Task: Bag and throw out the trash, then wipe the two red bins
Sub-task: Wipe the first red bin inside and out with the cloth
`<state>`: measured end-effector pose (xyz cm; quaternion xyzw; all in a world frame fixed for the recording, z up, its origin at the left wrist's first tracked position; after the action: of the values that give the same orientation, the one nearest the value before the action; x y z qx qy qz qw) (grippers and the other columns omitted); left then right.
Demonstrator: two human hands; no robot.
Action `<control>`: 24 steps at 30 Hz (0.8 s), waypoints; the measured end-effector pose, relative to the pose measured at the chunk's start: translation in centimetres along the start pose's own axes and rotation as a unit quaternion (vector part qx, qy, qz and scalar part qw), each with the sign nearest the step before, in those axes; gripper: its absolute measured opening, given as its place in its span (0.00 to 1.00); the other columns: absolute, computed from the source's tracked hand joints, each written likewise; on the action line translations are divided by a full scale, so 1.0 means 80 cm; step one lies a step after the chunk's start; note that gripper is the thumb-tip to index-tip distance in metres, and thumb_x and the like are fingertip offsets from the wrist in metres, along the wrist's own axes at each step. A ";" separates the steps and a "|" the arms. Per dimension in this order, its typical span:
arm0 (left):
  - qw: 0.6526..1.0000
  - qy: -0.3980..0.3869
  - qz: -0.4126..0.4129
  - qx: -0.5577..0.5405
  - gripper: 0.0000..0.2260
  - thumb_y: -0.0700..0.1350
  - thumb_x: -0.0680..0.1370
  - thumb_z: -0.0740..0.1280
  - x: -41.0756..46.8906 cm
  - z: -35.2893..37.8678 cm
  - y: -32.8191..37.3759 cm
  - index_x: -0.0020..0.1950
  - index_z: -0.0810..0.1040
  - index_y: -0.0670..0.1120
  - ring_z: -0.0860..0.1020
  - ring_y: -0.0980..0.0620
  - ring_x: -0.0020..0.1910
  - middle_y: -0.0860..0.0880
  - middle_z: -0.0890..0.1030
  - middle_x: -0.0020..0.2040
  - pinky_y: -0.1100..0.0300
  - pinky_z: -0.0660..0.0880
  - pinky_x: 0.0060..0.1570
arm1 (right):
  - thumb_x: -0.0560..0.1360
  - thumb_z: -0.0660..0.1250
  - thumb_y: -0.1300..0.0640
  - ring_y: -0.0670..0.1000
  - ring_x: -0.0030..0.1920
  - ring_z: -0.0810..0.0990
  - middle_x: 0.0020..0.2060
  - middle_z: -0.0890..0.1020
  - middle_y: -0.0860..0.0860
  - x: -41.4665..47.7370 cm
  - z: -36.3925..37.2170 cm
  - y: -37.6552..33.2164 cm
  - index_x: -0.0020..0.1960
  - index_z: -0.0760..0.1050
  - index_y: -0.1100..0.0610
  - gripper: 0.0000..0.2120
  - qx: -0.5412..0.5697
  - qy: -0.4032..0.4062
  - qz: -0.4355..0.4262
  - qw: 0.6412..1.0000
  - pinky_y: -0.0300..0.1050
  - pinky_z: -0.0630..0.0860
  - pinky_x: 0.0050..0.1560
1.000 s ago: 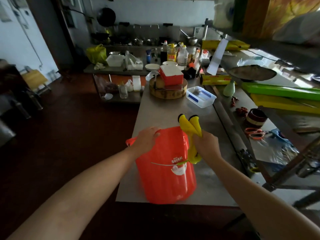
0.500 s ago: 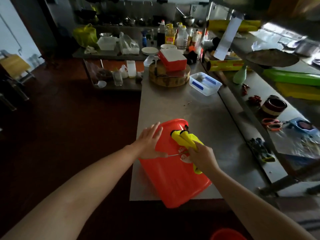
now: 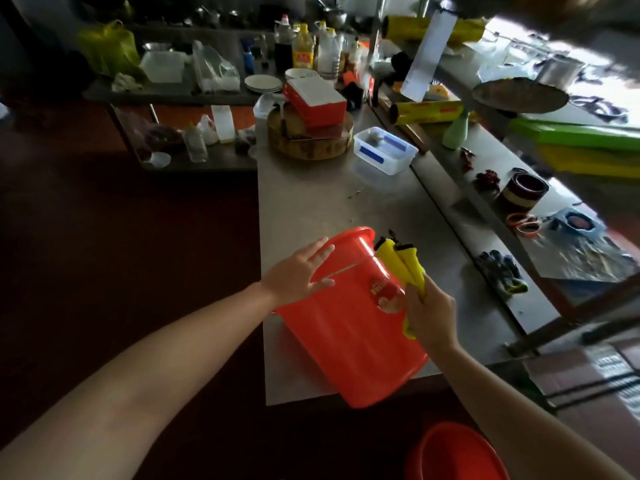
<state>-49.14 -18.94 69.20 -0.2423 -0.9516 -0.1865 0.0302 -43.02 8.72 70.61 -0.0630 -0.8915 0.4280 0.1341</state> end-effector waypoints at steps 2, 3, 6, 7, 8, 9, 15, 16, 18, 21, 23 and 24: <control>0.999 0.019 -0.015 -0.031 0.31 0.58 0.83 0.62 0.007 -0.006 0.000 0.82 0.58 0.46 0.61 0.49 0.79 0.47 0.60 0.81 0.52 0.62 0.76 | 0.74 0.59 0.47 0.48 0.31 0.81 0.31 0.82 0.45 -0.009 0.001 -0.003 0.56 0.81 0.50 0.17 -0.015 -0.017 -0.004 1.000 0.50 0.78 0.35; 0.999 0.024 -0.020 -0.041 0.29 0.57 0.84 0.60 0.011 -0.007 0.000 0.82 0.59 0.47 0.63 0.49 0.78 0.47 0.62 0.80 0.52 0.63 0.75 | 0.75 0.61 0.48 0.53 0.37 0.83 0.36 0.84 0.48 -0.013 0.003 -0.004 0.60 0.81 0.52 0.18 -0.038 -0.031 -0.013 0.999 0.52 0.80 0.40; 0.999 0.030 -0.016 0.005 0.25 0.51 0.86 0.57 0.014 -0.005 0.001 0.82 0.56 0.53 0.68 0.48 0.75 0.51 0.62 0.80 0.49 0.73 0.66 | 0.78 0.69 0.56 0.58 0.70 0.75 0.67 0.80 0.55 -0.019 0.025 -0.001 0.71 0.76 0.56 0.21 -0.131 -0.135 -0.067 0.980 0.54 0.73 0.68; 0.999 0.030 -0.009 0.037 0.25 0.48 0.86 0.56 0.013 -0.002 0.001 0.82 0.53 0.55 0.68 0.48 0.75 0.52 0.61 0.81 0.48 0.76 0.62 | 0.79 0.68 0.56 0.58 0.76 0.68 0.73 0.74 0.54 -0.021 0.033 -0.002 0.74 0.73 0.55 0.23 -0.160 -0.175 -0.090 0.967 0.55 0.67 0.74; 0.997 0.027 0.002 0.071 0.27 0.44 0.85 0.56 0.012 0.000 0.001 0.82 0.51 0.56 0.67 0.48 0.76 0.52 0.59 0.81 0.48 0.77 0.60 | 0.80 0.67 0.55 0.58 0.78 0.63 0.76 0.70 0.52 -0.021 0.039 -0.003 0.75 0.71 0.54 0.24 -0.189 -0.199 -0.106 0.956 0.55 0.65 0.75; 0.994 0.027 0.018 0.101 0.29 0.40 0.83 0.56 0.012 0.001 0.002 0.82 0.51 0.57 0.65 0.47 0.77 0.51 0.58 0.82 0.49 0.77 0.59 | 0.81 0.65 0.52 0.58 0.79 0.60 0.77 0.68 0.50 -0.019 0.044 -0.004 0.77 0.69 0.52 0.25 -0.216 -0.209 -0.113 0.947 0.55 0.66 0.75; 0.980 0.034 -0.020 0.194 0.26 0.39 0.82 0.54 0.024 -0.014 -0.015 0.80 0.63 0.53 0.59 0.40 0.79 0.48 0.57 0.82 0.43 0.67 0.70 | 0.82 0.59 0.42 0.55 0.78 0.63 0.78 0.66 0.46 -0.001 0.047 -0.004 0.79 0.64 0.46 0.26 -0.321 -0.226 -0.114 0.913 0.52 0.74 0.69; 0.978 0.020 -0.063 0.198 0.25 0.41 0.83 0.53 0.026 -0.016 -0.024 0.81 0.60 0.53 0.55 0.41 0.80 0.50 0.53 0.83 0.43 0.65 0.71 | 0.82 0.59 0.42 0.55 0.78 0.64 0.78 0.66 0.46 0.000 0.047 -0.002 0.79 0.65 0.46 0.26 -0.325 -0.230 -0.114 0.910 0.53 0.74 0.68; 0.975 -0.009 -0.145 0.170 0.24 0.50 0.86 0.50 0.024 -0.018 -0.042 0.83 0.52 0.53 0.48 0.43 0.81 0.53 0.46 0.83 0.43 0.61 0.74 | 0.82 0.59 0.41 0.55 0.77 0.65 0.77 0.67 0.46 0.002 0.046 0.000 0.78 0.65 0.46 0.26 -0.333 -0.233 -0.119 0.906 0.54 0.77 0.64; 0.964 -0.039 -0.235 0.120 0.26 0.57 0.85 0.47 0.013 -0.015 -0.050 0.83 0.50 0.50 0.41 0.43 0.81 0.52 0.39 0.83 0.41 0.54 0.77 | 0.81 0.58 0.40 0.55 0.76 0.68 0.77 0.68 0.45 0.003 0.047 0.000 0.78 0.65 0.45 0.26 -0.350 -0.232 -0.127 0.899 0.53 0.81 0.57; 0.964 -0.015 -0.228 0.134 0.25 0.54 0.85 0.48 0.005 -0.011 -0.042 0.81 0.57 0.50 0.40 0.41 0.81 0.47 0.40 0.83 0.39 0.51 0.77 | 0.81 0.57 0.39 0.55 0.74 0.71 0.76 0.69 0.45 0.003 0.048 -0.003 0.77 0.66 0.45 0.26 -0.362 -0.236 -0.136 0.891 0.52 0.81 0.55; 0.967 0.008 -0.207 0.147 0.23 0.53 0.85 0.50 0.002 -0.007 -0.034 0.79 0.63 0.49 0.41 0.41 0.81 0.45 0.42 0.83 0.38 0.50 0.77 | 0.81 0.57 0.39 0.55 0.71 0.74 0.76 0.70 0.45 0.004 0.048 -0.005 0.76 0.67 0.45 0.25 -0.369 -0.237 -0.145 0.887 0.51 0.81 0.54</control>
<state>-50.57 -21.27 68.83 -0.0318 -0.9977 -0.0485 0.0344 -44.45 5.64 68.70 0.1255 -0.9896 0.0458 -0.0537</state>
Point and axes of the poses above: each hand's wrist, its own x-axis towards the middle knuckle, its own z-axis out of the palm, y = z × x, the point moved 3 cm from there along x, towards the middle knuckle
